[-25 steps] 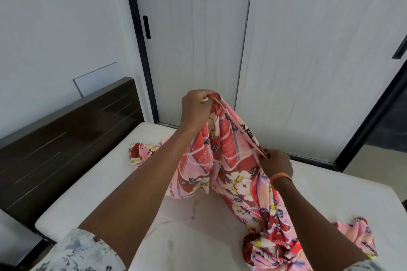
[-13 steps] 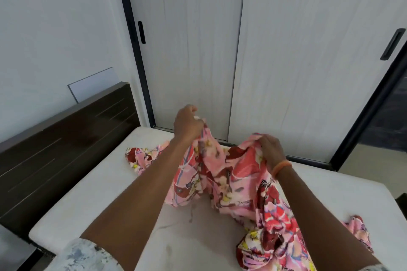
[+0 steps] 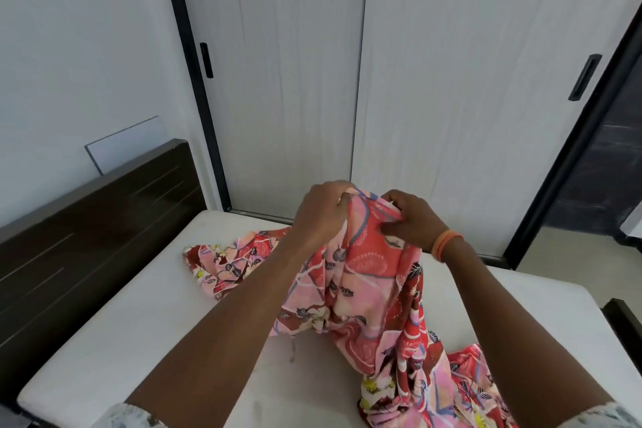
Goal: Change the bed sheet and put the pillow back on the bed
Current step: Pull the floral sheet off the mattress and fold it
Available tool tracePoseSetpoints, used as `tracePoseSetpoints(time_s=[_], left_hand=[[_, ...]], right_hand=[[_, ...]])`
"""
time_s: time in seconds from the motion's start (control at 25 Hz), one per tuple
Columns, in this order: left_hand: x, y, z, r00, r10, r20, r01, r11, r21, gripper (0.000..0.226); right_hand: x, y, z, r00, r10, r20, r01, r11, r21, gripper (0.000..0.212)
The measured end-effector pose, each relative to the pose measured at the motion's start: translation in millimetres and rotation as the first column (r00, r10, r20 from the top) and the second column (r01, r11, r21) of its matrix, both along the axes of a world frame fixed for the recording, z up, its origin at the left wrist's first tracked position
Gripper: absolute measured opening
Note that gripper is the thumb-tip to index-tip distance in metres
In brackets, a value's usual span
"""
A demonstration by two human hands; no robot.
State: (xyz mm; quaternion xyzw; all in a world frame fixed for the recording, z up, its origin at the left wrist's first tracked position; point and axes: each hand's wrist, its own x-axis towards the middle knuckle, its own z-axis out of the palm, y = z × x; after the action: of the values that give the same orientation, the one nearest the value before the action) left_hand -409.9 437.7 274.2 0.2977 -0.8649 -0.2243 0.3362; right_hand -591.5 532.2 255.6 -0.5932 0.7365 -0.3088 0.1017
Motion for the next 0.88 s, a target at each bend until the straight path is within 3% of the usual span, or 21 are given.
tracePoseSetpoints(time_s=[0.08,0.24,0.36,0.44,0.52,0.6,0.68,0.76,0.8,0.88], left_hand=[[1.8,-7.6,7.0,0.997,0.047,-0.068,-0.048,0.999,-0.011,0.030],[7.5,-18.3,22.3,0.963,0.144,-0.226,-0.141,0.990,0.030,0.029],[16.6,-29.9,32.4,0.890,0.279,-0.360,-0.254,0.960,0.116,0.031],[22.6,-41.7,36.2,0.851,0.373,-0.371,-0.336,0.928,0.161,0.031],[28.0,-53.6,33.6,0.840,0.447,-0.309,-0.409,0.894,0.180,0.031],[34.0,-64.9,23.7,0.837,0.512,-0.191,-0.472,0.854,0.220,0.030],[39.8,-73.0,7.7,0.824,0.566,-0.030,-0.539,0.799,0.268,0.026],[39.4,-64.4,-10.9,0.838,0.535,0.105,-0.542,0.798,0.262,0.035],[34.1,-53.1,-19.4,0.893,0.433,0.120,-0.449,0.856,0.256,0.045],[16.3,-21.6,-30.8,0.992,0.100,0.083,-0.118,0.961,0.249,0.047]], right_hand=[[-6.4,0.6,-20.3,0.988,-0.086,-0.132,0.085,0.996,-0.010,0.011],[-21.2,8.7,-68.4,0.884,-0.426,-0.191,0.443,0.895,0.055,0.009],[-37.2,15.8,-111.2,0.842,-0.535,-0.068,0.539,0.838,0.085,0.008],[-45.6,20.6,-128.3,0.794,-0.590,0.146,0.581,0.807,0.102,0.008],[-47.0,24.0,-130.3,0.720,-0.435,0.540,0.417,0.894,0.164,0.022],[-40.1,28.8,-115.1,0.566,-0.120,0.816,0.064,0.993,0.102,0.036],[-33.5,27.4,-88.4,0.396,0.052,0.917,-0.133,0.991,0.001,0.052],[-27.6,21.5,-60.0,0.320,0.145,0.936,-0.150,0.983,-0.101,0.056],[-23.2,17.2,-48.2,0.315,0.165,0.935,-0.139,0.982,-0.126,0.053],[-13.9,8.8,-32.3,0.408,0.157,0.899,-0.116,0.986,-0.119,0.051]])
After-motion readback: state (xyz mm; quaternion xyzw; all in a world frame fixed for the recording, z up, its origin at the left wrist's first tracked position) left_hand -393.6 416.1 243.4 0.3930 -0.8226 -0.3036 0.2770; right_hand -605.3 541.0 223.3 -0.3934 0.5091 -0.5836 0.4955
